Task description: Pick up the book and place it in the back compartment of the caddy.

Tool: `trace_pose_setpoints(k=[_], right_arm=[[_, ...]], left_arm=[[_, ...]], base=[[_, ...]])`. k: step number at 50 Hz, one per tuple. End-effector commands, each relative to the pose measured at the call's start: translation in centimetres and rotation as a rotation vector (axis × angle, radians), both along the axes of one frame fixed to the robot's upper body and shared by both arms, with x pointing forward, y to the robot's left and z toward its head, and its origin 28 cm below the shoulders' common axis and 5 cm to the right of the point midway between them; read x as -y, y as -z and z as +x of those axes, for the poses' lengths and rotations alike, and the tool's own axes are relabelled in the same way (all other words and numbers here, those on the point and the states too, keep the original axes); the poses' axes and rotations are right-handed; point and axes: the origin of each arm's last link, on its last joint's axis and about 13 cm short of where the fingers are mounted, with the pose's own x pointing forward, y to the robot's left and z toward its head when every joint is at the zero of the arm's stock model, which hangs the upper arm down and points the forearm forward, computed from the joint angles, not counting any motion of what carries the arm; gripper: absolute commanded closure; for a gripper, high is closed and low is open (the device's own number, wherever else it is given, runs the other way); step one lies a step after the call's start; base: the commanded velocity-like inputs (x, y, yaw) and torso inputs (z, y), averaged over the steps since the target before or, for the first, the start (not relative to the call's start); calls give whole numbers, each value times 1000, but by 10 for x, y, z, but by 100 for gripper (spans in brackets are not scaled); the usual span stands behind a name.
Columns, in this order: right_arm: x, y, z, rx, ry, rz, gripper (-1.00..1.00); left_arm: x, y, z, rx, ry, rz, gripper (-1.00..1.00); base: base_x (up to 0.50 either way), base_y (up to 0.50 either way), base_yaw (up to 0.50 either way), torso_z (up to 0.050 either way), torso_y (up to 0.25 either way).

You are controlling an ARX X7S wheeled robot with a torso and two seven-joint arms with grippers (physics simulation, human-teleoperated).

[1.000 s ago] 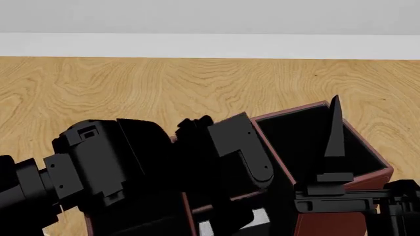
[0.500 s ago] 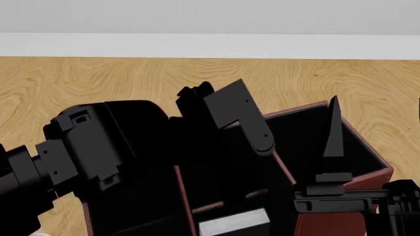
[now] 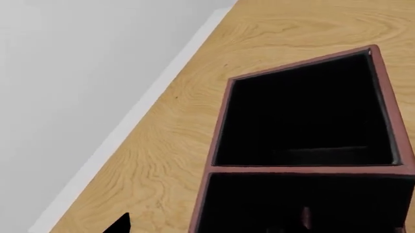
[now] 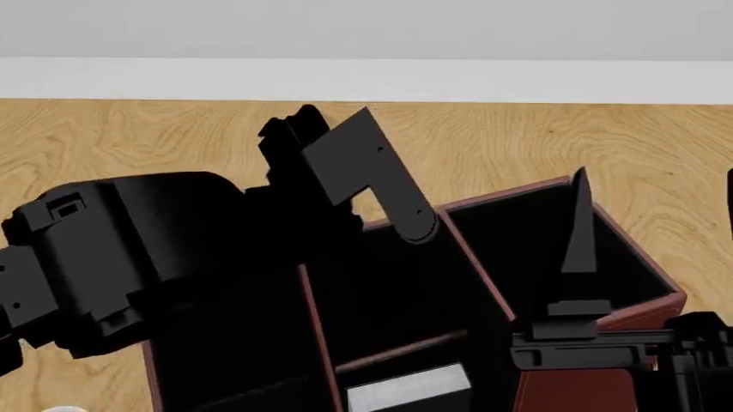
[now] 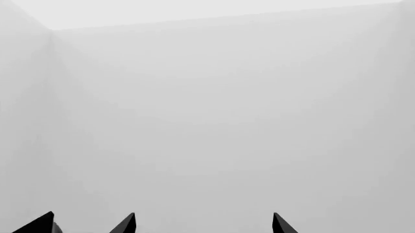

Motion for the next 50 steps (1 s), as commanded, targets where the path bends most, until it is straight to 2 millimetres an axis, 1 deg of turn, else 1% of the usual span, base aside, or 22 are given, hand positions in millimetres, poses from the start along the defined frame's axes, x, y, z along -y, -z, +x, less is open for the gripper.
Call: trace_pose_setpoints(k=[1, 7, 11, 16, 20, 26, 29, 33, 34, 35, 39, 41, 42, 48, 50], right_arm=[[-1, 0, 1, -4, -4, -6, -100], [-2, 0, 1, -9, -2, -13, -100], [-3, 1, 2, -13, 0, -16, -100], [-4, 1, 3, -16, -4, -22, -100], [-4, 2, 4, -17, -6, -22, -100], [-4, 2, 4, -16, -10, -22, -100], [-4, 1, 3, -14, -10, -22, -100], [-3, 2, 3, -13, -9, -21, -100], [-3, 1, 3, -12, -10, -21, -100], [-3, 1, 2, -12, -10, -21, -100], [-3, 1, 2, -11, -9, -19, -100], [-3, 1, 1, -10, -9, -19, -100], [-3, 1, 1, -10, -8, -19, -100], [-3, 1, 1, -11, -8, -18, -100], [-3, 1, 1, -11, -8, -18, -100]], left_arm=[[-12, -5, -9, 83, -42, -65, -100], [-18, -7, -15, 166, -63, -141, -100], [-21, -7, -23, 203, -61, -172, -100], [-23, -7, -30, 219, -61, -175, -100], [-24, -12, -35, 245, -62, -190, -100], [-27, -13, -39, 262, -67, -204, -100], [-28, -10, -39, 269, -78, -207, -100], [-30, -14, -41, 283, -85, -222, -100], [-30, -12, -42, 284, -84, -223, -100], [-30, -14, -43, 293, -89, -222, -100], [-31, -13, -46, 307, -96, -229, -100], [-32, -8, -49, 319, -102, -236, -100], [-33, -12, -50, 321, -102, -246, -100], [-35, -12, -59, 337, -105, -266, -100], [-35, -8, -61, 339, -105, -270, -100]], base=[[0, 0, 0, 0, 0], [0, 0, 0, 0, 0], [0, 0, 0, 0, 0], [0, 0, 0, 0, 0], [0, 0, 0, 0, 0], [0, 0, 0, 0, 0], [0, 0, 0, 0, 0], [0, 0, 0, 0, 0], [0, 0, 0, 0, 0], [0, 0, 0, 0, 0], [0, 0, 0, 0, 0], [0, 0, 0, 0, 0], [0, 0, 0, 0, 0], [0, 0, 0, 0, 0], [0, 0, 0, 0, 0]])
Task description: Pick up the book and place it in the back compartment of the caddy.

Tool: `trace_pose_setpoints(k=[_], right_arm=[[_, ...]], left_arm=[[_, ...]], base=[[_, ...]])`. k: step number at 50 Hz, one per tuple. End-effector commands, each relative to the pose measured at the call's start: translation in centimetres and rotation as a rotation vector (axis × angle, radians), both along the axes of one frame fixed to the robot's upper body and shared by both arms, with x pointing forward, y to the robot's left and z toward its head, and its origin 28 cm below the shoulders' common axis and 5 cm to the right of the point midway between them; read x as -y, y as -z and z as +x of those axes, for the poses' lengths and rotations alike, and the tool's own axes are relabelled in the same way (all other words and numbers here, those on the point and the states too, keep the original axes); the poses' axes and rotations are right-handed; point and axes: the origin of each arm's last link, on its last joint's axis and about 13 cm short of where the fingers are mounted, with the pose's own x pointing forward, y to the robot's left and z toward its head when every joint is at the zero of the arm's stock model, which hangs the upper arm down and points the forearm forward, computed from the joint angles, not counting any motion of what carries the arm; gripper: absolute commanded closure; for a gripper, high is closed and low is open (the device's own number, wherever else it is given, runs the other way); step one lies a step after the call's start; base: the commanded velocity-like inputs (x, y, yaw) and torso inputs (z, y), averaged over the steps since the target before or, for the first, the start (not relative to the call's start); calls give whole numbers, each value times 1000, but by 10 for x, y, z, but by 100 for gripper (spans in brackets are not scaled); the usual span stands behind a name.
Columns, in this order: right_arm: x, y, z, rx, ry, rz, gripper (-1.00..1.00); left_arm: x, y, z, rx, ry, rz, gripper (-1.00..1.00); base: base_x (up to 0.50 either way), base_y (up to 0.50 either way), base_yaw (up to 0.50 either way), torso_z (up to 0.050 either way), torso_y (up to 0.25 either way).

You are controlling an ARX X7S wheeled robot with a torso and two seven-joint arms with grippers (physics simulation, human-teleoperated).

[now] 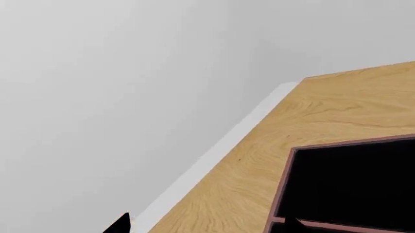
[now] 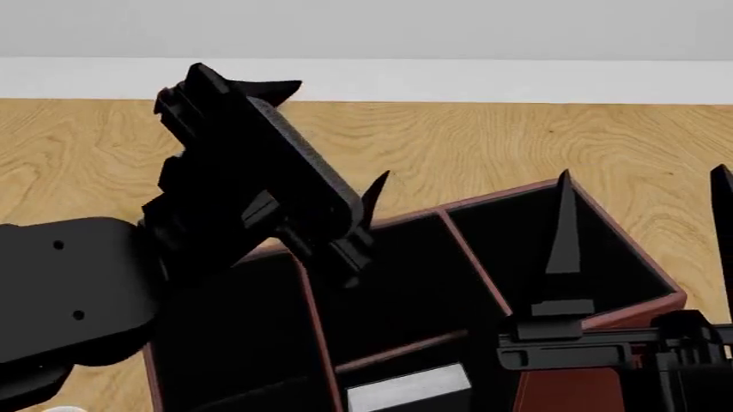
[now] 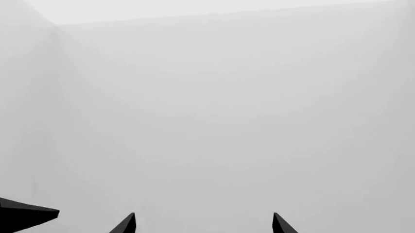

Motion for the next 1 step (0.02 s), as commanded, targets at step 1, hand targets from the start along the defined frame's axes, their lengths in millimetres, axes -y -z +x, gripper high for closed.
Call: trace_pose_setpoints(k=[1], right_arm=[[0, -1, -1, 1, 0, 1, -100]], left_arm=[[-4, 2, -14, 40, -13, -35, -100]], base=[[0, 0, 0, 0, 0]])
